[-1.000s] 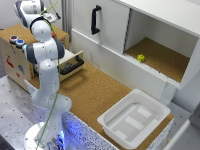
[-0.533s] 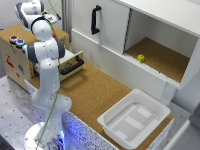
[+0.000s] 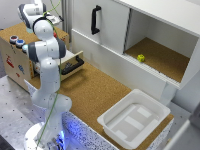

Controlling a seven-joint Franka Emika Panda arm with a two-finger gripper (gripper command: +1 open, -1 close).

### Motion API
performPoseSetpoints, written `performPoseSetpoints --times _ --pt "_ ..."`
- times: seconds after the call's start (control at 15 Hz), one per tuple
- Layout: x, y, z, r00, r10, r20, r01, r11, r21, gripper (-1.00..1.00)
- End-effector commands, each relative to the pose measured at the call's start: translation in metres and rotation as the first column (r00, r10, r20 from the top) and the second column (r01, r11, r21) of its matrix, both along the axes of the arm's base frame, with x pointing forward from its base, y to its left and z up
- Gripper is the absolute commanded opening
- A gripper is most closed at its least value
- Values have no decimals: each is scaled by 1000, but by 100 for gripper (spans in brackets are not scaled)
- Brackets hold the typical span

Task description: Go push the purple block into the drawer

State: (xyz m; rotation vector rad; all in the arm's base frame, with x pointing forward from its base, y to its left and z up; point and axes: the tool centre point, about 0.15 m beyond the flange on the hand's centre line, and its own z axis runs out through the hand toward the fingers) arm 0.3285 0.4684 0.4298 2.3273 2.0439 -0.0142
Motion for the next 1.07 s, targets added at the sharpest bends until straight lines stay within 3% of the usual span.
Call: performPoseSetpoints --times 0.0,1.0 --pt "3 -25 -6 1000 -23 0 23 1000 -17 -100" --pt "8 -76 -10 989 -150 -10 150 989 -11 -100"
